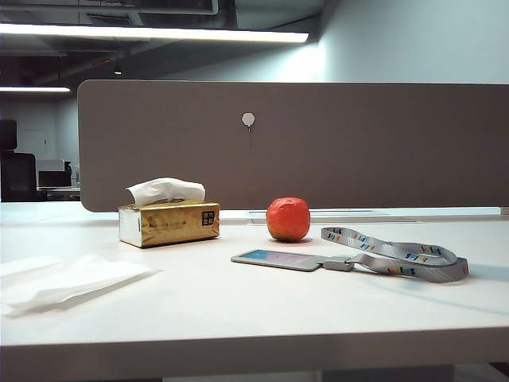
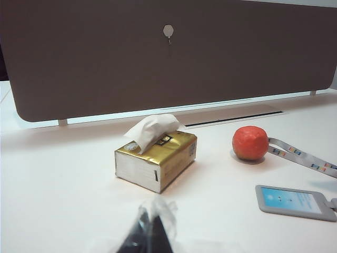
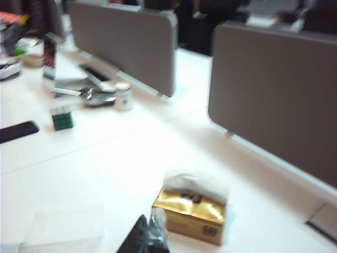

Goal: Pull out a tissue from the tissue box and use it to cover the ID card on the tabletop.

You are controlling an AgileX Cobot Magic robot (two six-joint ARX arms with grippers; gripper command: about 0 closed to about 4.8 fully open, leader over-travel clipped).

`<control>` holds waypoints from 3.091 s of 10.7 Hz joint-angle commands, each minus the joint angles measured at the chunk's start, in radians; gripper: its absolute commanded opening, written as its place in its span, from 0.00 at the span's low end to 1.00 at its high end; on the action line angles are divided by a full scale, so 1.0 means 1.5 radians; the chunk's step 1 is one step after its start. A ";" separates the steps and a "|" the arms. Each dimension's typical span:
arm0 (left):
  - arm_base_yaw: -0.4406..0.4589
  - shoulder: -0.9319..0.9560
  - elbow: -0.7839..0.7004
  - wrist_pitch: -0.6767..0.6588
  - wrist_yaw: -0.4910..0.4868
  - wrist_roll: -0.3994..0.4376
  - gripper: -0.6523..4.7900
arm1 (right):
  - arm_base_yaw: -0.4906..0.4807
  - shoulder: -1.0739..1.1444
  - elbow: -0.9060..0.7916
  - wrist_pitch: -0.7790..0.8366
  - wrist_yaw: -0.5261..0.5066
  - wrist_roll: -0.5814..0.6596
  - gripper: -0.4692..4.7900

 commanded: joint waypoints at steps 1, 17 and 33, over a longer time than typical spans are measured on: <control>-0.001 0.001 0.003 0.008 0.003 -0.001 0.11 | 0.056 0.148 0.094 0.030 0.051 -0.037 0.09; -0.001 0.001 0.003 0.008 0.005 -0.016 0.11 | 0.131 0.607 0.433 0.076 0.154 -0.096 0.40; -0.001 0.001 0.003 0.008 0.015 -0.033 0.11 | 0.127 0.775 0.575 0.109 0.245 -0.104 0.58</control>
